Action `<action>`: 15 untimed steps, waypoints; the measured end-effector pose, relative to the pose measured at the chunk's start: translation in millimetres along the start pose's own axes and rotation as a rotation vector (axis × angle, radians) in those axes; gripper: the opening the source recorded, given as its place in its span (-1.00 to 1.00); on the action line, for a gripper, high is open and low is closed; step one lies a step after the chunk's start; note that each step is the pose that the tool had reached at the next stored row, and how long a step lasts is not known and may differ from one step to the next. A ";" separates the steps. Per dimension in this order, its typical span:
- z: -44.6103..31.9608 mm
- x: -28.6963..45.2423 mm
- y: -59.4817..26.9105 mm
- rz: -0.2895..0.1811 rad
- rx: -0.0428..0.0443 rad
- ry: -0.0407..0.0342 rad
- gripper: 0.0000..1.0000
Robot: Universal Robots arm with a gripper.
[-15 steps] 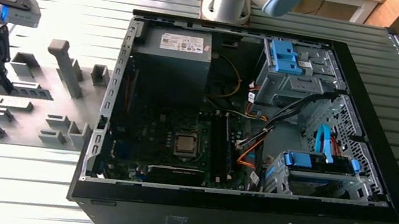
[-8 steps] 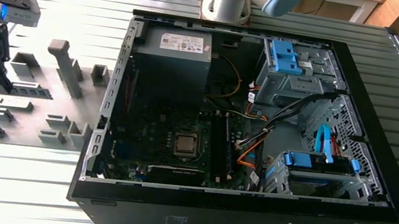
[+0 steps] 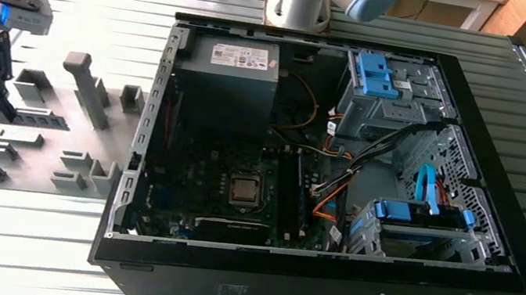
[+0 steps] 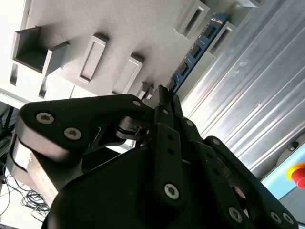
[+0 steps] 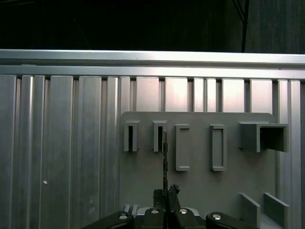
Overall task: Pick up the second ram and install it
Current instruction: 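Pick up the second ram and move it above second insertion slot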
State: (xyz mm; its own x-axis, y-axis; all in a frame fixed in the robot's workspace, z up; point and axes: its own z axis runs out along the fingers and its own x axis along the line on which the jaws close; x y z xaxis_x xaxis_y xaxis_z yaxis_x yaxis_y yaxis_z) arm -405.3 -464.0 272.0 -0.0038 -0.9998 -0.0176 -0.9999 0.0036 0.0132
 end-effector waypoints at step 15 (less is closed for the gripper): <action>-4.9 -0.1 0.1 0.000 -0.0001 0.0003 -0.73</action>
State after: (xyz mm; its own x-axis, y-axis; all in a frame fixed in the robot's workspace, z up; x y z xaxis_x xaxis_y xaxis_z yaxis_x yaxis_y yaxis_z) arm -405.3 -464.0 277.0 -0.0038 -0.9998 -0.0173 -0.9999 0.0035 0.0133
